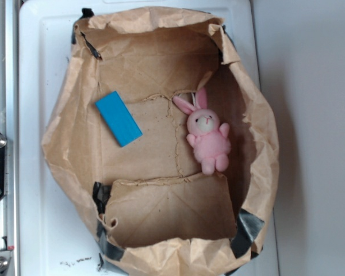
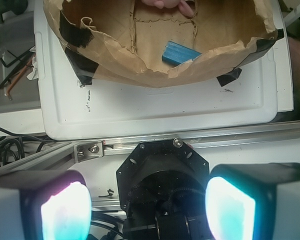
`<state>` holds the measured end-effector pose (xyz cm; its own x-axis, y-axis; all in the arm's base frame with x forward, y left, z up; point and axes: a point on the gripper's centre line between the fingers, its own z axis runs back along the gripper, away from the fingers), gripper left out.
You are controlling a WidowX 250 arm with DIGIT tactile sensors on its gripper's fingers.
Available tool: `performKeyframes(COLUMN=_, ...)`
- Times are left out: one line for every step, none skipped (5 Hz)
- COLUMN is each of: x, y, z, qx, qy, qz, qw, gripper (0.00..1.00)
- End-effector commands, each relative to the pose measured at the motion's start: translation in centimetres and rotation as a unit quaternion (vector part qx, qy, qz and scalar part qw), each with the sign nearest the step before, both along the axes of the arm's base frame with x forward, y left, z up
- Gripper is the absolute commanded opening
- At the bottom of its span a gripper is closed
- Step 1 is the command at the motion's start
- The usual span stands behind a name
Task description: Grab the pink bunny.
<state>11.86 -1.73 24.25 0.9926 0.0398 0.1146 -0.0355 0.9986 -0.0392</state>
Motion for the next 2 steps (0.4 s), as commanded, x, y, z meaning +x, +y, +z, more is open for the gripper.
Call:
performKeyframes(x=0.0, y=0.0, z=0.0, qx=0.0, qy=0.0, qz=0.0, qw=1.0, gripper=1.0)
performKeyframes(x=2.4, y=0.2, z=0.5, qx=0.011, qy=-0.015, qz=0.029, qw=0.999, gripper=1.0)
